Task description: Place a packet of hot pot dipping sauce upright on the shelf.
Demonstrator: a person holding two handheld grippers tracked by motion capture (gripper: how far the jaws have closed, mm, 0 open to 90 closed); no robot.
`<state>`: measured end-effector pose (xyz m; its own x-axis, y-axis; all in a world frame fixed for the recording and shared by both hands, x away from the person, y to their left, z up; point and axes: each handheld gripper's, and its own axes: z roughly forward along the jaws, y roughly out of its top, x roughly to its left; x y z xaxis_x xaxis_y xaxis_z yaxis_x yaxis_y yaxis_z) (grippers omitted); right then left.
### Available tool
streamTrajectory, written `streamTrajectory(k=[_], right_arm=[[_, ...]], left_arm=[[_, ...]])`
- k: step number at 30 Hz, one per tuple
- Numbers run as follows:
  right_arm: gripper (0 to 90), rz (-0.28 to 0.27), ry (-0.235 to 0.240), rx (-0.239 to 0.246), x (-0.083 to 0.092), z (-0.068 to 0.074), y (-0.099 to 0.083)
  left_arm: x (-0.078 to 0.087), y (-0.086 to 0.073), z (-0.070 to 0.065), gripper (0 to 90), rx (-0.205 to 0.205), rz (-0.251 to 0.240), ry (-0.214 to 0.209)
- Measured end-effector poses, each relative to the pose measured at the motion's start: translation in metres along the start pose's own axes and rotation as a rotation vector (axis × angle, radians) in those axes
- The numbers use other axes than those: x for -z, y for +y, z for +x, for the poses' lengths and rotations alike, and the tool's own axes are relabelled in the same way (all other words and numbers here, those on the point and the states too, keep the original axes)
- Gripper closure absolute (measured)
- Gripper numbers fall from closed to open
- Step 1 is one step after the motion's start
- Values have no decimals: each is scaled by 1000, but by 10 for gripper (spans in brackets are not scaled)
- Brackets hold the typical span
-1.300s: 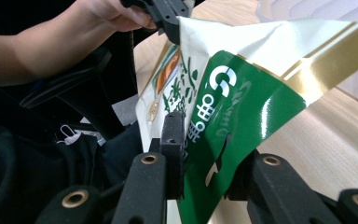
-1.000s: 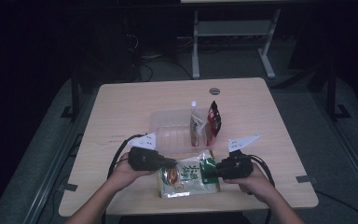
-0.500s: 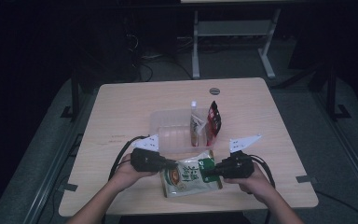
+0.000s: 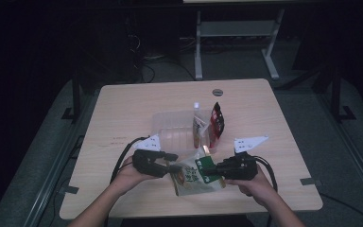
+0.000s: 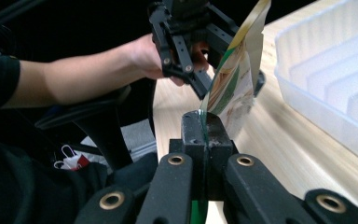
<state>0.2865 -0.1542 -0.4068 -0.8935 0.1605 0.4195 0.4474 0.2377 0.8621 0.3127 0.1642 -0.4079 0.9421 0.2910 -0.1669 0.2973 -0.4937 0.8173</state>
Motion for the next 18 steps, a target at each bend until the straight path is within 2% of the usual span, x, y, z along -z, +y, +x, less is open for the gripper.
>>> streamTrajectory(k=[2,5,9,12,18], right_arm=[[897,-20,7,1,0,2,2],[897,-44,16,-4,0,2,5],[897,-53,4,11,0,3,10],[897,-52,-12,31,-1,5,15],[897,-55,-14,59,-8,5,25]], left_arm=[[5,-1,-1,373,3,-6,27],[13,-4,0,280,16,-6,70],[23,-9,0,213,32,15,81],[28,-14,-2,178,27,43,85],[36,-28,-7,169,42,96,89]])
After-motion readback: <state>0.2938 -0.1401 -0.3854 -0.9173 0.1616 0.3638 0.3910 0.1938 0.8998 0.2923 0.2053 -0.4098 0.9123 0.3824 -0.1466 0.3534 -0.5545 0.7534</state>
